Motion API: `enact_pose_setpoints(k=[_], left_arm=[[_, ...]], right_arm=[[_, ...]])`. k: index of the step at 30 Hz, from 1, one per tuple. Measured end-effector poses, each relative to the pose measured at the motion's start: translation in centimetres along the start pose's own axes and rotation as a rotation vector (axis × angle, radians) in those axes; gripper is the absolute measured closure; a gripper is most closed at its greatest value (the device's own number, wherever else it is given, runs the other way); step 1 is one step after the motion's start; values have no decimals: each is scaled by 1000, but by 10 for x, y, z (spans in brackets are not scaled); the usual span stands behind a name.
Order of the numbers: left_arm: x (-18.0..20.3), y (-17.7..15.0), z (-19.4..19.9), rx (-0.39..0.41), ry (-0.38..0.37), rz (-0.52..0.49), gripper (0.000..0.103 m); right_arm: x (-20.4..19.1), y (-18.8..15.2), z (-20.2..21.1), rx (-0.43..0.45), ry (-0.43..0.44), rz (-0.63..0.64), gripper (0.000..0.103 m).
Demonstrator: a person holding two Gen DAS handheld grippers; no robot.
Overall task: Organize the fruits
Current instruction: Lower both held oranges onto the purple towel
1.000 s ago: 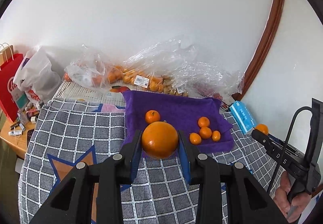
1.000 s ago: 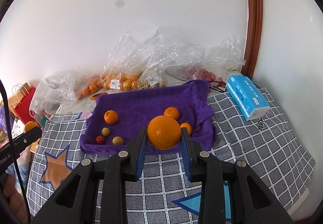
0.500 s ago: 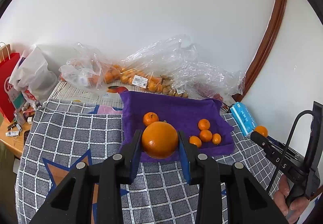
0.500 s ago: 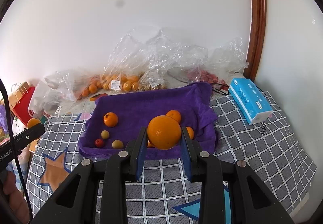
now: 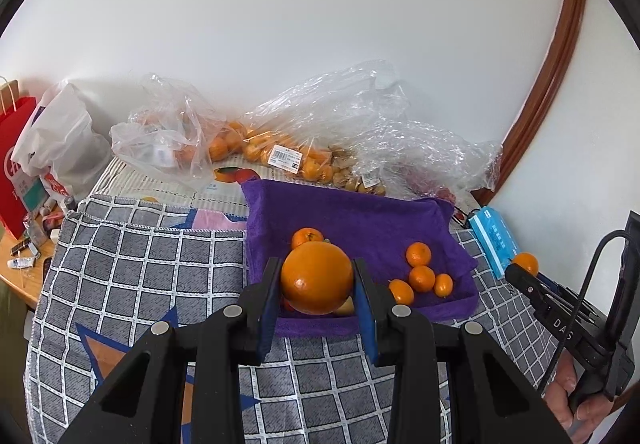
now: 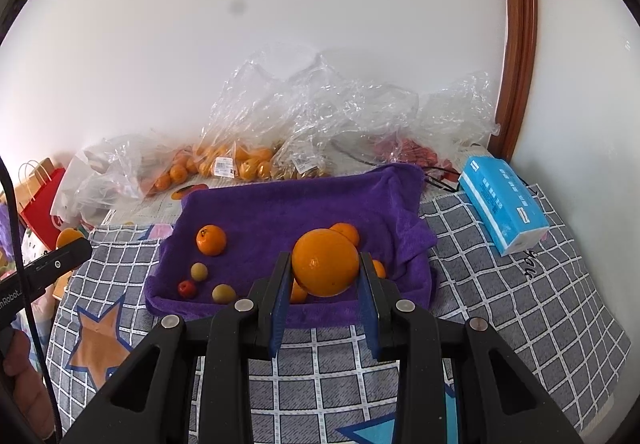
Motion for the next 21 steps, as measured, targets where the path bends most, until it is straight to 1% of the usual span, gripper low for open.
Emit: enact_pose_setpoints(k=[3,11,17,21], left_arm=[[-8,2,-8,-5,-3,17,71],[-17,2,-27,-23,6,24,71],[-10,-5,-51,-62,-12,13,71],[-2,-11,-71,-95,-36,7,71]], right_arm=[[2,5,-8,3,-5,4,71],[7,14,-29,5,-20,17,71],[21,15,-48,-7,-51,18,71],[31,13,-63,-31,-65,15,71]])
Point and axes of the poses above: each gripper's, at about its wrist camera, not at the fingertips, and z roughly against the way its jaws point, x to its right, y to its top, the point moved 7 cm from there along -z, roughly the way its jaws point, and after that the axes turned 12 degrees about -z, right-handed, at the moved point
